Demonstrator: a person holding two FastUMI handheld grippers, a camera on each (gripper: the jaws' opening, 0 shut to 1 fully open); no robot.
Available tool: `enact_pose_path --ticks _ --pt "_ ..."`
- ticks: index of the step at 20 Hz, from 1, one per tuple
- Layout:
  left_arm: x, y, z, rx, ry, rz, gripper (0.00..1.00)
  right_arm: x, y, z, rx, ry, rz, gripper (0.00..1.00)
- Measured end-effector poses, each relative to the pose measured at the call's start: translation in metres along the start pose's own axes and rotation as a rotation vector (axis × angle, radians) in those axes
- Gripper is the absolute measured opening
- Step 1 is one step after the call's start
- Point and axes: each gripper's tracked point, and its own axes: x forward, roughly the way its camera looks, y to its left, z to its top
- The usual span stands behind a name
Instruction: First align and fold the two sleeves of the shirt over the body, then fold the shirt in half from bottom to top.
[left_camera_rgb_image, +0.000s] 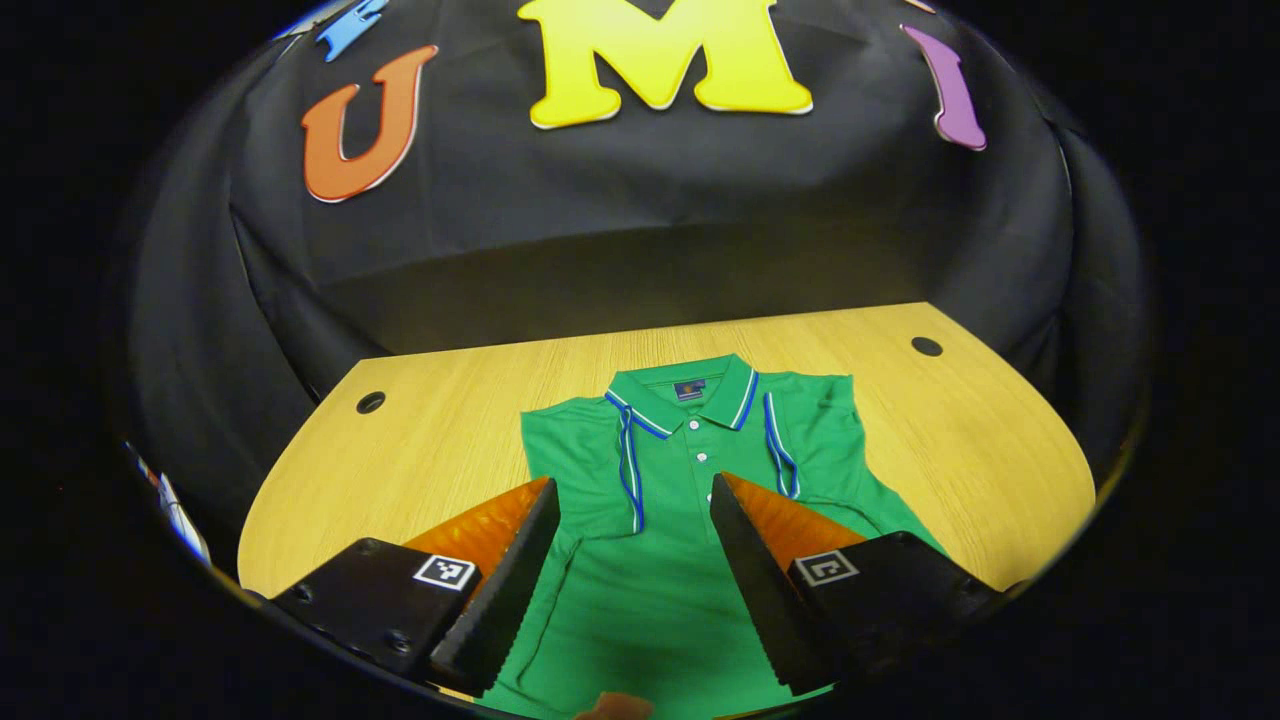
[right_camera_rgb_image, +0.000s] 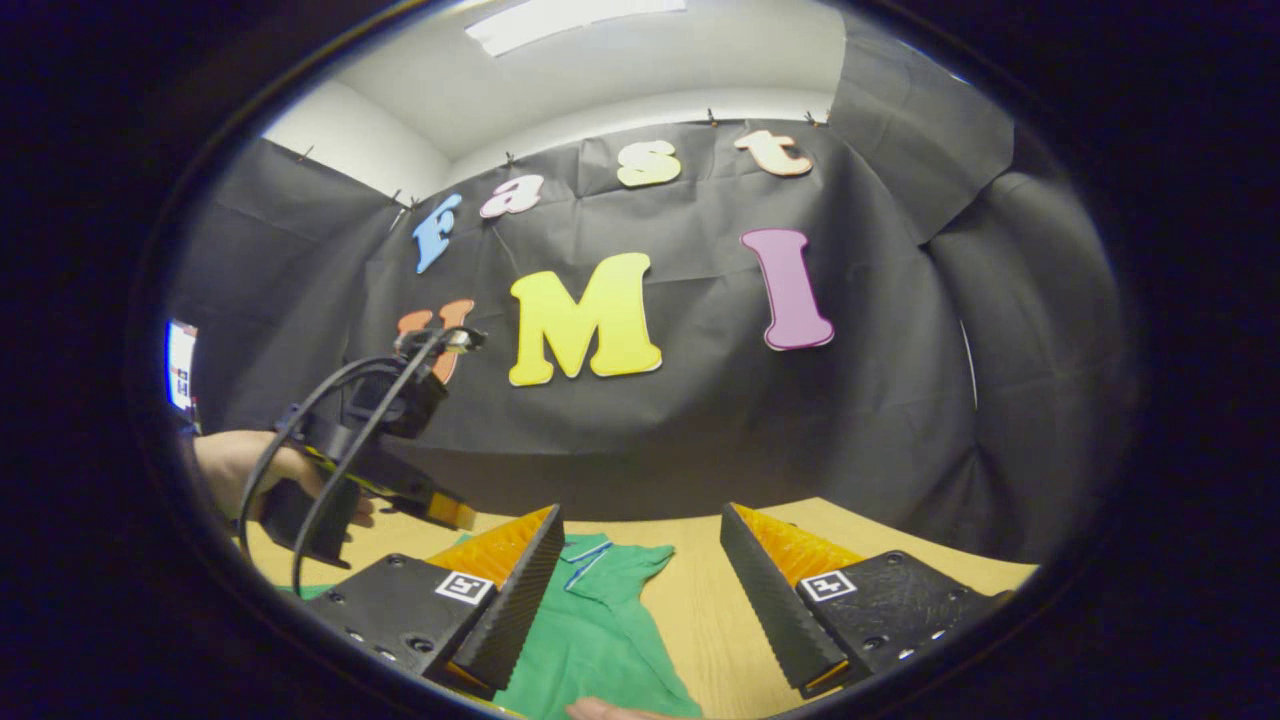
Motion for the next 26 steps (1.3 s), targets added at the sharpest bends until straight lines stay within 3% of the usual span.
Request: enact_pose_path --ticks 5,6,12,14,15,17,20,26 --pt "-0.097 0.024 -0.011 -0.038 -0.164 -0.017 1.0 -0.012 0.029 -0.001 0.032 0.117 0.029 0.92" --pt "-0.113 0.028 -0.017 -0.035 -0.184 -0.008 1.0 -0.018 0.033 0.002 0.021 0.13 0.037 0.95" --pt "-0.18 0.036 -0.072 -0.057 -0.225 -0.044 1.0 -0.073 0.032 0.039 -0.042 0.109 0.019 0.92" --pt "-0.194 0.042 -0.096 -0.04 -0.232 -0.039 1.0 -0.097 0.018 0.044 -0.105 0.086 -0.019 0.99" --pt "-0.199 0.049 -0.104 -0.043 -0.253 -0.018 1.0 -0.11 0.004 0.041 -0.133 0.083 -0.07 0.95" --pt "-0.203 0.057 -0.133 -0.077 -0.255 -0.004 1.0 -0.135 -0.007 0.023 -0.163 0.121 -0.104 0.96" --pt "-0.2 0.066 -0.177 -0.13 -0.198 -0.004 1.0 -0.162 -0.008 -0.025 -0.14 0.254 -0.088 0.96" --pt "-0.188 0.092 -0.227 -0.102 -0.121 0.051 1.0 -0.197 -0.022 -0.109 -0.13 0.433 -0.118 0.96"
